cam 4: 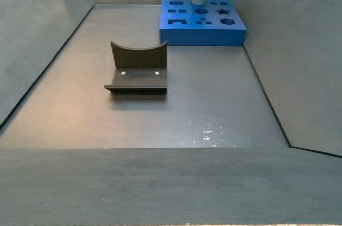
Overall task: Pick up the oval object. Move up. Place the oval object on the fixture. Regrasp the oval object. Move to above the board. Insert the oval object.
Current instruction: Insert the oval object.
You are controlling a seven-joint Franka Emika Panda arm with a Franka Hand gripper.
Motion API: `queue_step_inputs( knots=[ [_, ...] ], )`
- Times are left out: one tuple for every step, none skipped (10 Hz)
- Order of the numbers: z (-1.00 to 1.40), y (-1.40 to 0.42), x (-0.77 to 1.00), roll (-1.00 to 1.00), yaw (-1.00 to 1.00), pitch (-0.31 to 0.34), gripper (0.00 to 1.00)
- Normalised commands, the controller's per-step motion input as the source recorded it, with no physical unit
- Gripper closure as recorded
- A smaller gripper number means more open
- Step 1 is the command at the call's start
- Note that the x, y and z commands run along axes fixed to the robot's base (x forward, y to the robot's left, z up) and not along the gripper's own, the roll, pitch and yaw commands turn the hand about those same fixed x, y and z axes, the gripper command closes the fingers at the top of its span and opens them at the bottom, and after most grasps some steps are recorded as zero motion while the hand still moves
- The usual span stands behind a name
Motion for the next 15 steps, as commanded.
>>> queue_step_inputs(
  knots=[
    [0.0, 0.0, -0.02, 0.0, 0.0, 0.0, 1.0],
    [0.0, 0.0, -0.02, 0.0, 0.0, 0.0, 1.0],
    [-0.19, 0.0, 0.0, 0.02, 0.0, -0.01, 1.0],
    [-0.37, -0.02, -0.03, 0.07, 0.0, -0.124, 1.0],
    [-0.51, -0.06, -0.07, 0.1, 0.03, -0.196, 1.0],
    [-0.52, -0.04, -0.08, 0.1, 0.04, -0.223, 1.0],
    [-0.55, -0.04, -0.08, 0.11, 0.05, -0.234, 1.0],
    [-0.53, -0.05, -0.02, 0.12, 0.06, -0.22, 1.0],
    [-0.49, -0.04, 0.0, 0.11, 0.04, -0.164, 1.0],
    [-0.37, 0.0, 0.01, 0.07, 0.03, -0.12, 1.0],
    [0.0, 0.0, -0.01, 0.0, 0.01, -0.003, 1.0],
    [-0.09, -0.04, 0.0, 0.05, 0.0, -0.004, 1.0],
    [-0.13, -0.01, 0.34, 0.06, 0.0, 0.0, 1.0],
    [-0.18, 0.0, 0.45, 0.03, 0.0, 0.0, 1.0],
    [-0.11, 0.0, 0.26, 0.03, 0.0, 0.0, 1.0]
  ],
)
